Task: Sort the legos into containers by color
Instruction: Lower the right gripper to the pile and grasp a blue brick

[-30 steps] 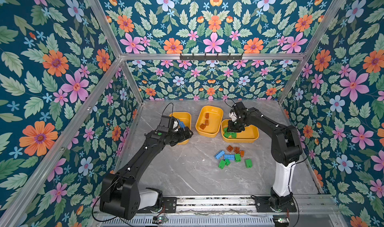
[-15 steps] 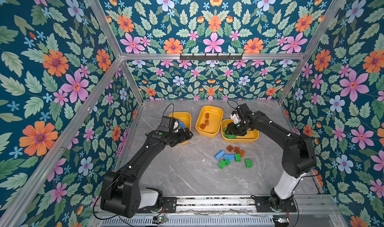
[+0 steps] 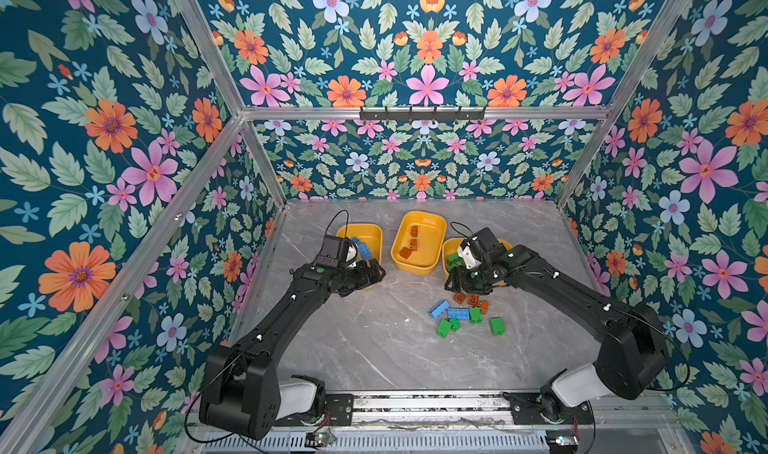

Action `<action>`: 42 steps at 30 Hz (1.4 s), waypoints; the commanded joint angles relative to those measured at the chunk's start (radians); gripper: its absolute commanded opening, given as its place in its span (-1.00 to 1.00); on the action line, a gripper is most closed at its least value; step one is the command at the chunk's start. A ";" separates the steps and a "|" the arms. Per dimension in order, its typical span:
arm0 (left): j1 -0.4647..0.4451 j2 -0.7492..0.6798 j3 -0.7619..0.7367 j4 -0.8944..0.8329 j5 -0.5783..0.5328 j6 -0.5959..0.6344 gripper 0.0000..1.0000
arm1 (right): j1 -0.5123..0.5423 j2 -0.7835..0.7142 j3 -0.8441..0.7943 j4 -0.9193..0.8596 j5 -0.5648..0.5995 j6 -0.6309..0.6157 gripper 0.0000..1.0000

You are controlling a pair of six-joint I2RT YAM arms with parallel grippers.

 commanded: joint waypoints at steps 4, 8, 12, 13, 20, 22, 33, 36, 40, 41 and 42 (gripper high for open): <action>0.000 -0.039 -0.035 -0.030 -0.025 0.024 0.94 | 0.124 0.001 -0.044 0.015 0.146 0.259 0.45; 0.001 -0.051 -0.053 -0.038 -0.028 0.032 0.94 | 0.187 0.043 -0.049 0.033 0.193 0.446 0.42; 0.000 -0.056 -0.056 -0.052 -0.038 0.043 0.94 | 0.205 0.085 -0.065 0.105 0.196 0.536 0.37; 0.000 -0.059 -0.057 -0.052 -0.038 0.044 0.94 | 0.204 0.097 -0.065 0.127 0.193 0.548 0.35; 0.001 -0.070 -0.066 -0.058 -0.046 0.048 0.94 | 0.205 0.226 -0.037 0.187 0.164 0.612 0.23; 0.001 -0.073 -0.066 -0.058 -0.049 0.047 0.95 | 0.205 0.255 -0.028 0.200 0.159 0.615 0.20; 0.000 -0.077 -0.062 -0.074 -0.066 0.055 0.95 | 0.200 0.350 -0.006 0.201 0.196 0.676 0.01; 0.000 -0.074 -0.062 -0.074 -0.064 0.055 0.95 | 0.200 0.374 0.008 0.201 0.208 0.679 -0.14; 0.001 -0.071 -0.054 -0.078 -0.069 0.059 0.95 | 0.199 0.387 0.019 0.191 0.219 0.675 -0.41; 0.002 -0.070 -0.051 -0.083 -0.070 0.061 0.95 | 0.199 0.385 0.018 0.193 0.219 0.670 -0.50; 0.002 -0.069 -0.049 -0.087 -0.073 0.064 0.95 | 0.199 0.380 0.020 0.190 0.221 0.660 -0.57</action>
